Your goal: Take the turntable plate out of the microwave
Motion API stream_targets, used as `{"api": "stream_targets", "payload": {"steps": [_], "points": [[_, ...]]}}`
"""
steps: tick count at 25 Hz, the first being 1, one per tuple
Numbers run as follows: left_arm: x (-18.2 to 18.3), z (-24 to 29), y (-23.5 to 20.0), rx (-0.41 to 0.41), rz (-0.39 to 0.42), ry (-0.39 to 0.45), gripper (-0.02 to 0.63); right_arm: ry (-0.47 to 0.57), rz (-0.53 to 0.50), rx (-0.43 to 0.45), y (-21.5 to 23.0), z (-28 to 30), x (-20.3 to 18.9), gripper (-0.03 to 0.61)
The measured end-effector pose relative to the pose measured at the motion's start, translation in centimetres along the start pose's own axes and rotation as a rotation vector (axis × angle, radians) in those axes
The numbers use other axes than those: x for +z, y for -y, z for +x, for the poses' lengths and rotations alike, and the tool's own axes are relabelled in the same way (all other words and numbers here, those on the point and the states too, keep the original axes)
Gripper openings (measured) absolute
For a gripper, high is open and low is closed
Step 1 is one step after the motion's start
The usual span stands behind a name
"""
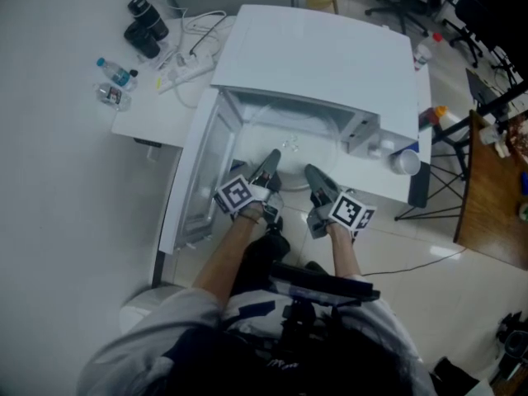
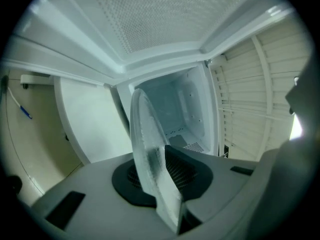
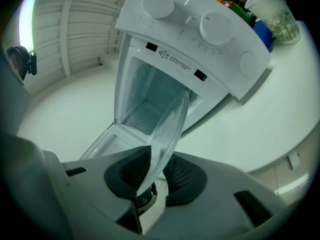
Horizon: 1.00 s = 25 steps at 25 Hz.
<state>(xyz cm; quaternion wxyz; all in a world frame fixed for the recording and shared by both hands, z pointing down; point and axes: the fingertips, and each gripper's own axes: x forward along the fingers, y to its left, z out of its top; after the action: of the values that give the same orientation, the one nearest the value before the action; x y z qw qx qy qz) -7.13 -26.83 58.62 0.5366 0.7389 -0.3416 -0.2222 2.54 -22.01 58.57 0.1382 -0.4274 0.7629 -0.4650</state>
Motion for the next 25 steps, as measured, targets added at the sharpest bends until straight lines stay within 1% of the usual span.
{"api": "stream_targets", "payload": {"steps": [4, 7, 9, 12, 13, 16, 18, 21, 25], "points": [[-1.3, -1.7, 0.7, 0.022, -0.011, -0.003, 0.044, -0.005, -0.013, 0.010, -1.0, -1.6, -0.8, 0.083], [-1.8, -2.9, 1.6, 0.013, 0.055, 0.028, 0.044, -0.002, -0.001, 0.028, -1.9, -3.1, -1.4, 0.083], [-2.7, -3.7, 2.4, 0.002, 0.063, 0.037, 0.044, 0.000, -0.002, 0.040, -2.4, -4.5, -1.8, 0.083], [-4.8, -5.3, 3.6, 0.007, 0.067, 0.051, 0.044, -0.012, -0.018, 0.039, -3.0, -7.2, -2.3, 0.083], [-5.5, -5.8, 4.4, -0.007, 0.060, 0.059, 0.044, -0.018, -0.025, 0.041, -3.3, -8.1, -2.6, 0.083], [-8.0, -7.0, 7.9, -0.122, 0.005, 0.093, 0.044, -0.032, -0.040, 0.055, -4.0, -11.1, -3.5, 0.084], [-9.6, -8.4, 8.7, -0.120, 0.024, 0.104, 0.044, -0.039, -0.044, 0.070, -4.5, -13.1, -4.2, 0.084], [-12.1, -10.1, 10.1, -0.156, 0.018, 0.126, 0.044, -0.049, -0.063, 0.079, -5.0, -16.0, -5.3, 0.084], [-14.3, -13.1, 10.4, -0.088, 0.081, 0.147, 0.044, -0.064, -0.079, 0.095, -5.9, -19.1, -6.7, 0.084]]}}
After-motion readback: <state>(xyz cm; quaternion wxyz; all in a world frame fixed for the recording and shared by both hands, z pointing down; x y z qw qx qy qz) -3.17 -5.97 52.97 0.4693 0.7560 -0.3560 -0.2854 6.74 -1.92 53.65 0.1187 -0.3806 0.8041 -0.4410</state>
